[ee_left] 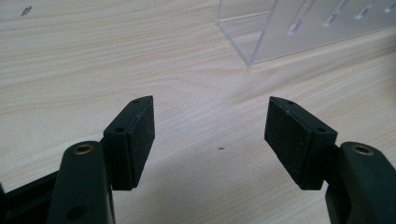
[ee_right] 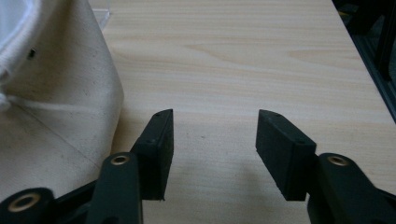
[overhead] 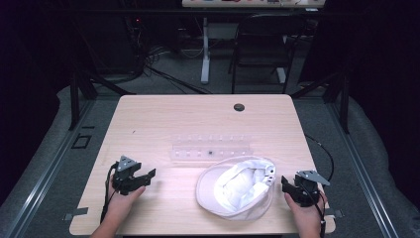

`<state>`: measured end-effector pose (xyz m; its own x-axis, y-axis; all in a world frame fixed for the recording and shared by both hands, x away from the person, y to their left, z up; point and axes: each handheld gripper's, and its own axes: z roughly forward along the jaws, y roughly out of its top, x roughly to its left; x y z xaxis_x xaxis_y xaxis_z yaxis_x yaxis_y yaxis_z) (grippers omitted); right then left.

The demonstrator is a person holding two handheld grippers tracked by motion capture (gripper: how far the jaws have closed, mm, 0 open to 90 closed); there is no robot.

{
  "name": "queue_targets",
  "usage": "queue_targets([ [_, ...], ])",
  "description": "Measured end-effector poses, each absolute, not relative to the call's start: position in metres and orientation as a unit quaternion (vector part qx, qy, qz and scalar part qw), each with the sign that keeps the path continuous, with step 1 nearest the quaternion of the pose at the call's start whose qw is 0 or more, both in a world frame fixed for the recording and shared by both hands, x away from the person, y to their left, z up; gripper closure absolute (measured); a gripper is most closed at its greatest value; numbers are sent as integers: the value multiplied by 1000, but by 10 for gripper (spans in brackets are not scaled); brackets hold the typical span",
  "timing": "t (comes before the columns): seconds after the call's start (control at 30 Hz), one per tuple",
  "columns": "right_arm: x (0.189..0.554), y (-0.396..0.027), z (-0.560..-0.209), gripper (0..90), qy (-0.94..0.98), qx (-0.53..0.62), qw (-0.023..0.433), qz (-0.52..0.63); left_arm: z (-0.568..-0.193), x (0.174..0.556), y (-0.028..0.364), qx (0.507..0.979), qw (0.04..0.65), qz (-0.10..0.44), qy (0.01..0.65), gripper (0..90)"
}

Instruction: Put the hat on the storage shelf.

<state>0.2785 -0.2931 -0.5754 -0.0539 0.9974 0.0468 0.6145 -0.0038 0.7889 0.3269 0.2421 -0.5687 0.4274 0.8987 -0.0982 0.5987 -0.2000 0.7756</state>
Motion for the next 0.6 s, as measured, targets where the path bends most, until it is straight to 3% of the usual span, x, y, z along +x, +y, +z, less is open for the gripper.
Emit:
queue_targets([
  [0.17,277,-289,-569,506,641,628,285,337,-568,326,241,747,395,193,498,346],
  [0.27,277,-283,-565,519,648,624,278,335,-566,323,245,722,428,179,513,357],
  [0.43,276,-280,-557,519,644,630,273,337,-571,322,244,726,422,179,514,371],
  [0.6,281,-279,-536,519,650,639,233,339,-573,321,233,733,418,181,505,388],
])
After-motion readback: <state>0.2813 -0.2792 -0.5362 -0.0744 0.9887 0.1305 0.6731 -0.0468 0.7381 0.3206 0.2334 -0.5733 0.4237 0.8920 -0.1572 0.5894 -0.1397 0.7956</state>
